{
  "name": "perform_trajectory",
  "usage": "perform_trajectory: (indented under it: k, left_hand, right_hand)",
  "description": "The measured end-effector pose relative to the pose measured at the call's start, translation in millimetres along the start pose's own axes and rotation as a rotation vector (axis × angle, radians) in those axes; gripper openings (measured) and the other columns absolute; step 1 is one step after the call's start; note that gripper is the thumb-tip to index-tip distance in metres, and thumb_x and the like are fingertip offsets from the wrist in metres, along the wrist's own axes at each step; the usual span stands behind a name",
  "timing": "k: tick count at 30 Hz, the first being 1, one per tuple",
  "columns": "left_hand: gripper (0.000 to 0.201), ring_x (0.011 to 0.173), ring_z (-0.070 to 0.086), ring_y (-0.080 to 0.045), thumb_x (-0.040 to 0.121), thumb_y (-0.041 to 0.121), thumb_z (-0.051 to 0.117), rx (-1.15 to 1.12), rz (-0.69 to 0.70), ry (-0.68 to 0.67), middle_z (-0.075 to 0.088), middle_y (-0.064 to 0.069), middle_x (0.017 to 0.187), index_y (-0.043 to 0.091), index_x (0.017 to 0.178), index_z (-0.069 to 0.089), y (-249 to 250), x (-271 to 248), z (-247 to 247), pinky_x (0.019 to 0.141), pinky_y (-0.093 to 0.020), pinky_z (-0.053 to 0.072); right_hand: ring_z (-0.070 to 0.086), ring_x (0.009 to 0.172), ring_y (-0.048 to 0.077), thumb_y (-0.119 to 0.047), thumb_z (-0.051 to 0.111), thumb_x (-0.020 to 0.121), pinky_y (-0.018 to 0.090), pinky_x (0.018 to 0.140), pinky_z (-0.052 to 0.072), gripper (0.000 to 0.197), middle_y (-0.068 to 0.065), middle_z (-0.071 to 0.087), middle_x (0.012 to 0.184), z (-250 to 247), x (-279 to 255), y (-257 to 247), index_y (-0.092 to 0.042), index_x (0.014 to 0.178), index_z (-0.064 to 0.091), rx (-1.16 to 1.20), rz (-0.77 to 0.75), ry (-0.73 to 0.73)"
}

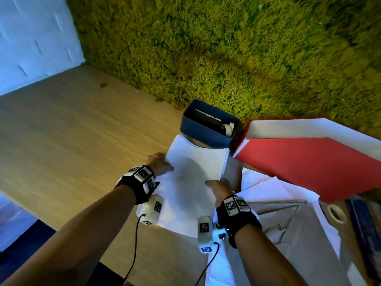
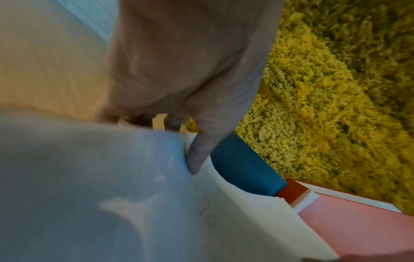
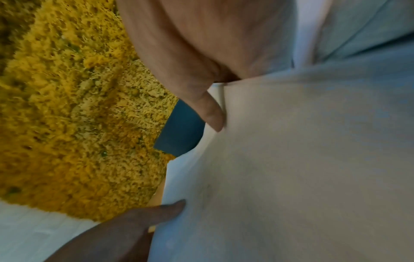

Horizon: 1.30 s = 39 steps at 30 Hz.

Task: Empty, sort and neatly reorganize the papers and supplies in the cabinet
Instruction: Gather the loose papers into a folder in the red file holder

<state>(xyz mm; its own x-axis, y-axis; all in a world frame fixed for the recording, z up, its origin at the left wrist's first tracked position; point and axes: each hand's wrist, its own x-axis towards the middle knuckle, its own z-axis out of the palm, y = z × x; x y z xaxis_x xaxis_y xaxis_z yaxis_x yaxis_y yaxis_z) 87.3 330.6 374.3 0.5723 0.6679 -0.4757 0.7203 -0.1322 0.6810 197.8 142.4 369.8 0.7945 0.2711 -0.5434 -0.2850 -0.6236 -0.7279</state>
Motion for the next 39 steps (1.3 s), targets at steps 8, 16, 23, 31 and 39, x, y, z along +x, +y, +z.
perform_trajectory:
  k: [8,16,23,31,39]
  left_hand:
    - [0.024,0.095,0.062,-0.042,0.079,0.01,0.059,-0.384,0.282,0.324,0.061,-0.024,0.1,0.011,0.096,0.042,31.1,-26.6,-19.3,0.07,-0.046,0.05]
    - [0.035,0.096,0.062,-0.01,0.086,0.007,0.063,-0.738,0.749,0.451,0.061,0.003,0.106,0.005,0.114,0.042,61.0,-75.1,-36.3,0.082,-0.027,0.053]
    - [0.054,0.096,0.059,0.011,0.081,0.014,0.079,-0.723,0.538,0.396,0.058,0.014,0.111,0.013,0.121,0.043,30.3,-63.7,-20.5,0.079,-0.012,0.049]
    - [0.017,0.076,0.049,-0.019,0.099,0.01,0.052,-0.497,0.425,0.508,0.05,-0.003,0.09,0.003,0.11,0.041,33.7,-60.0,-15.4,0.058,-0.012,0.037]
    - [0.049,0.122,0.043,-0.043,0.097,0.016,0.05,-0.045,0.151,0.304,0.04,-0.028,0.137,-0.008,0.137,0.036,13.5,-43.5,9.8,0.1,-0.043,0.037]
  right_hand:
    - [0.062,0.107,0.031,-0.028,0.056,0.091,0.042,0.093,0.046,0.04,0.015,0.063,0.117,-6.8,-57.1,-57.8,-0.013,0.127,0.046,-0.202,-0.442,0.288]
    - [0.052,0.122,0.015,-0.02,0.053,0.098,0.004,0.094,0.035,0.063,0.007,0.046,0.14,-10.7,-89.3,-85.2,-0.009,0.15,0.019,0.213,-0.696,0.292]
    - [0.052,0.116,0.024,-0.019,0.059,0.092,0.021,0.079,0.03,0.057,0.003,0.057,0.106,-13.1,-85.4,-55.8,0.005,0.136,0.034,-0.111,-0.499,0.31]
    - [0.046,0.122,0.04,-0.006,0.042,0.098,0.039,0.098,0.035,0.043,0.03,0.046,0.134,4.8,-64.6,-42.3,0.007,0.137,0.03,-0.151,-0.435,0.245]
    - [0.043,0.128,0.036,-0.004,0.04,0.096,0.033,0.1,0.033,0.046,0.028,0.042,0.139,19.3,-60.7,-14.1,0.007,0.138,0.025,-0.347,-0.151,0.057]
